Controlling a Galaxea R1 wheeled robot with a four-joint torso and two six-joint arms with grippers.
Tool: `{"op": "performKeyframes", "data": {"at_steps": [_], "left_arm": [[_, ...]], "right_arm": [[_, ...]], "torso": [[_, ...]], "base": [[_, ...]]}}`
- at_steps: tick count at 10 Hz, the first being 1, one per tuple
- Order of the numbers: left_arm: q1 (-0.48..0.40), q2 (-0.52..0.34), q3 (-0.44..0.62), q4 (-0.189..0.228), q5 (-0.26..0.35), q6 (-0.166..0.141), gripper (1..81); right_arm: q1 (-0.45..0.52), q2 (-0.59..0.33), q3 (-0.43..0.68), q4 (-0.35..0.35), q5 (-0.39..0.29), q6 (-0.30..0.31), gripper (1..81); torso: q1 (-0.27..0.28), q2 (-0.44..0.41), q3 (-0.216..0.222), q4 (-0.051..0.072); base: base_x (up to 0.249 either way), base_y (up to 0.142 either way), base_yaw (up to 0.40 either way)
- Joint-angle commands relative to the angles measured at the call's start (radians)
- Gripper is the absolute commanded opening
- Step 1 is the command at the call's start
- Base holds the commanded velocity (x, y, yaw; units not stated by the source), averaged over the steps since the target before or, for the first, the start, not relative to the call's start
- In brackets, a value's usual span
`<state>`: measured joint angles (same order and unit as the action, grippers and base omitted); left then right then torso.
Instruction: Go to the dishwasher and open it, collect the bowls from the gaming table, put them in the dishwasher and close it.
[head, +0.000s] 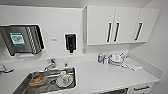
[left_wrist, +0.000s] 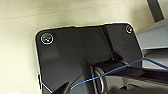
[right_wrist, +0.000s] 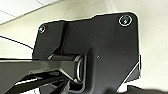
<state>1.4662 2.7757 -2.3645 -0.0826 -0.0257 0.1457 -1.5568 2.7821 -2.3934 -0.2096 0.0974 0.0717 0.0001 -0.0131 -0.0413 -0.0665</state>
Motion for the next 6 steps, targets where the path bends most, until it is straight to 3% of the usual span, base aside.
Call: {"op": "performKeyframes", "data": {"at_steps": [1,4,6], "left_arm": [[-0.053,-0.019,0.007,0.001,0.055,0.005,81.1],[-0.053,-0.010,0.002,-0.003,0.055,0.002,81.1],[-0.053,0.021,-0.048,-0.014,0.055,-0.032,81.1]], "right_arm": [[0.042,-0.017,0.007,-0.010,-0.048,-0.001,81.1],[0.042,-0.016,0.005,-0.007,-0.048,-0.001,81.1],[0.042,0.001,-0.022,0.001,-0.059,0.000,81.1]], "torso": [[0.000,0.000,0.000,0.000],[0.001,0.001,0.000,0.000],[0.001,0.001,0.000,0.000]], "base": [[0.124,-0.069,0.000],[0.000,0.000,0.000],[0.000,0.000,0.000]]}}
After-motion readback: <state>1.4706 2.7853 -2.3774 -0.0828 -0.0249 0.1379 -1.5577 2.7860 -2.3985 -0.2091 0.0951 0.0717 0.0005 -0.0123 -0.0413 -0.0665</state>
